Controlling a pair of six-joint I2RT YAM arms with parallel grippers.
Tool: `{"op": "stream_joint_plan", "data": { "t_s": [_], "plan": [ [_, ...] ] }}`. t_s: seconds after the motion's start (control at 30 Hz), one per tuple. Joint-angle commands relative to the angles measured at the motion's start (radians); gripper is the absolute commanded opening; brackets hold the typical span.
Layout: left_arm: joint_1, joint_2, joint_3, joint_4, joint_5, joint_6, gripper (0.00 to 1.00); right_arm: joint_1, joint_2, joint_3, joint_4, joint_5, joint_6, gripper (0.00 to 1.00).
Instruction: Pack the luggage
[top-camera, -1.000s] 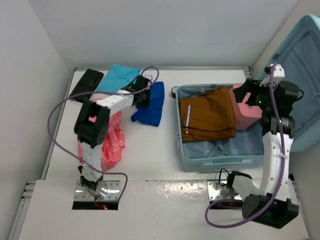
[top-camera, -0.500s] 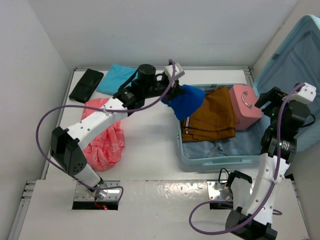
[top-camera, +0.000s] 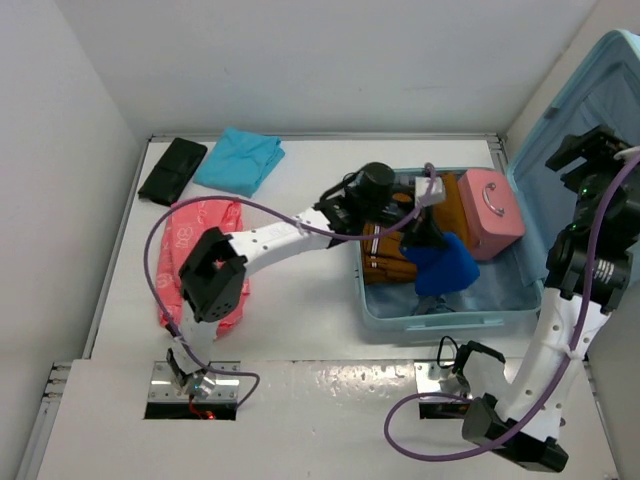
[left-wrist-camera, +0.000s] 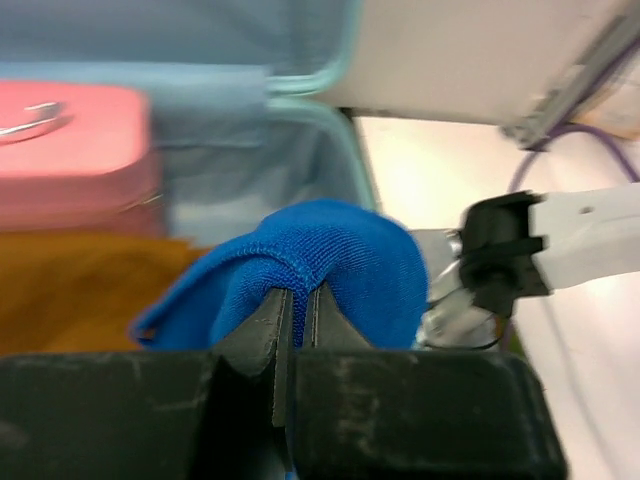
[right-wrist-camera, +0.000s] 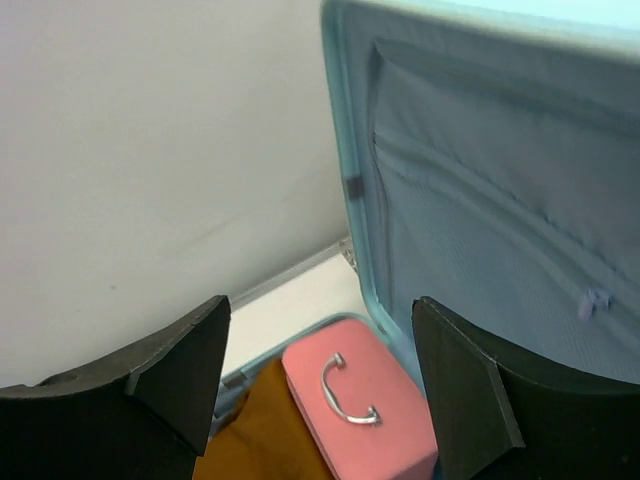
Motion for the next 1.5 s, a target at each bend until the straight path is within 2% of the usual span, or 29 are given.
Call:
{"op": "stream_joint_plan", "data": {
  "t_s": [0.0, 0.07, 0.17, 0.2, 0.3, 0.37, 0.43, 0.53, 0.57, 0.63, 0.7, 0.73, 0.77, 0.87, 0.93, 1.03, 1.2, 1.37, 1.4, 1.43, 1.47],
  "plan": [
    [-0.058, 0.035, 0.075, 0.184, 0.082, -0.079, 0.0, -0.002, 0.04, 0.106, -0.013, -0.053, -0.013, 0.74],
    [-0.069, 0.073, 0.095, 0.292, 0.082, -0.138, 0.0, -0.004, 0.051, 0.152, -0.013, -0.084, -0.011, 0.74],
    [-0.078, 0.182, 0.188, 0.356, 0.082, -0.24, 0.0, -0.004, 0.036, 0.158, -0.007, -0.118, -0.02, 0.75],
    [-0.078, 0.234, 0.214, 0.453, 0.061, -0.324, 0.0, -0.004, 0.033, 0.155, -0.009, -0.136, -0.023, 0.75],
    [-0.078, 0.323, 0.28, 0.575, 0.037, -0.455, 0.0, -0.004, 0.019, 0.141, -0.016, -0.148, -0.055, 0.75],
    [-0.098, 0.413, 0.398, 0.563, 0.027, -0.455, 0.0, -0.002, 0.006, 0.129, -0.019, -0.153, -0.075, 0.75],
    [-0.107, 0.464, 0.501, 0.481, 0.014, -0.414, 0.0, -0.004, 0.005, 0.126, -0.024, -0.158, -0.086, 0.75],
    [-0.116, 0.527, 0.52, 0.418, -0.012, -0.359, 0.01, -0.002, 0.008, 0.132, -0.029, -0.164, -0.109, 0.75],
    [-0.116, 0.538, 0.52, 0.388, -0.012, -0.336, 0.09, -0.004, 0.008, 0.135, -0.032, -0.167, -0.111, 0.75],
    [-0.127, 0.559, 0.52, 0.321, -0.012, -0.262, 0.17, -0.002, 0.008, 0.132, -0.033, -0.171, -0.117, 0.75],
    [-0.127, 0.559, 0.495, 0.276, -0.003, -0.221, 0.34, -0.002, 0.009, 0.128, -0.035, -0.176, -0.118, 0.75],
    [-0.127, 0.538, 0.449, 0.276, -0.003, -0.209, 0.4, -0.002, 0.01, 0.126, -0.038, -0.179, -0.112, 0.75],
    [-0.127, 0.518, 0.42, 0.276, -0.019, -0.208, 0.53, -0.004, 0.01, 0.125, -0.035, -0.181, -0.109, 0.76],
    [-0.116, 0.422, 0.316, 0.318, -0.061, -0.189, 0.74, -0.004, 0.017, 0.112, -0.038, -0.207, -0.085, 0.76],
    [-0.107, 0.359, 0.343, 0.203, -0.12, -0.129, 0.88, -0.004, 0.022, 0.105, -0.026, -0.224, -0.059, 0.77],
    [-0.064, 0.281, 0.336, 0.117, -0.167, -0.124, 0.88, -0.002, 0.029, 0.101, -0.003, -0.245, -0.008, 0.77],
    [0.064, 0.029, 0.221, 0.01, -0.379, -0.202, 0.87, -0.004, 0.051, 0.1, 0.059, -0.308, 0.064, 0.77],
    [0.288, -0.169, 0.142, -0.279, -0.582, -0.202, 0.86, 0.002, 0.108, 0.086, 0.06, -0.432, 0.141, 0.77],
    [0.314, -0.189, 0.142, -0.335, -0.704, -0.187, 0.87, 0.019, 0.124, 0.071, 0.066, -0.441, 0.145, 0.77],
    [0.344, -0.203, 0.142, -0.439, -0.739, -0.149, 0.87, 0.042, 0.141, 0.066, 0.07, -0.451, 0.139, 0.76],
    [0.405, -0.23, 0.132, -0.471, -0.797, -0.086, 0.87, 0.056, 0.147, 0.053, 0.073, -0.454, 0.132, 0.76]
  ]
}}
